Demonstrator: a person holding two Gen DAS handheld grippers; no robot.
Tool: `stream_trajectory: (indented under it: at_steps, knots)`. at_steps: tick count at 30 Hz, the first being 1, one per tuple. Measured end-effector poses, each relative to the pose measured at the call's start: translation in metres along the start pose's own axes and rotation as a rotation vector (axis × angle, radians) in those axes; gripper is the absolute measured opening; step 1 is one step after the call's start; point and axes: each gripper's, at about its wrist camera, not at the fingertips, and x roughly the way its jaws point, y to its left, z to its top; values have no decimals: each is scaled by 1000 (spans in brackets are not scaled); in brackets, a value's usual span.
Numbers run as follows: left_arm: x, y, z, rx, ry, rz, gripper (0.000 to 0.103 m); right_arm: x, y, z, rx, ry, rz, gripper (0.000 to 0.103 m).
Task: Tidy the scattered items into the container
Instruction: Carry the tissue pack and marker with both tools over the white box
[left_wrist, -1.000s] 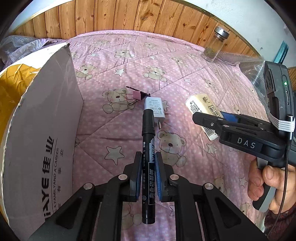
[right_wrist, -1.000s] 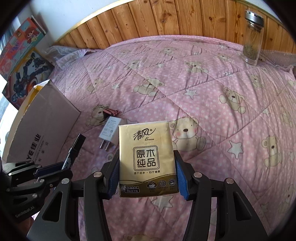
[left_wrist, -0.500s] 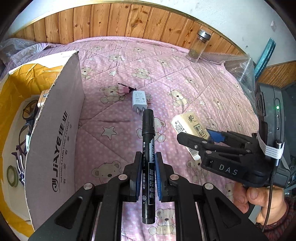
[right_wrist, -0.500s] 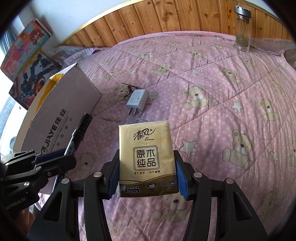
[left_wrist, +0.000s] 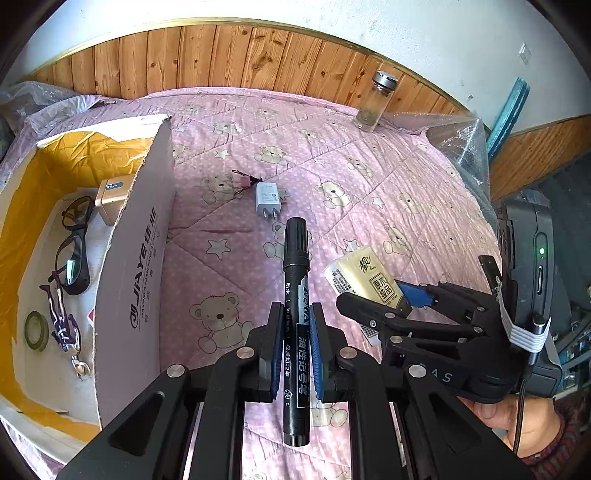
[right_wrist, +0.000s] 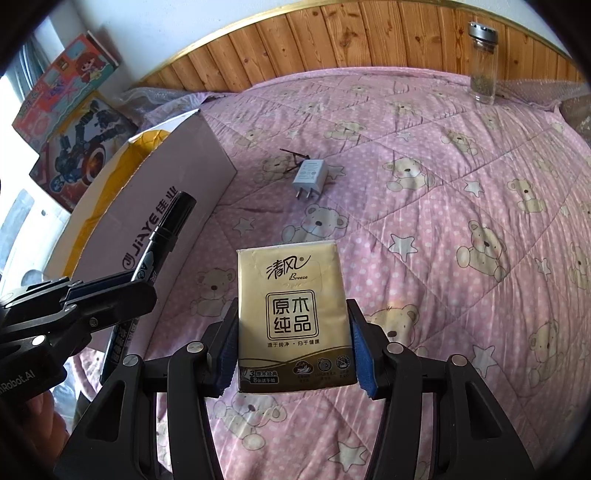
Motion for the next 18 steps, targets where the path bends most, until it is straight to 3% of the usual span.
stream_trajectory:
  at_steps: [18]
  knots:
    - [-75,0,-22,19,-96,-63,14,-46,63,-26,-50,-57,39,55]
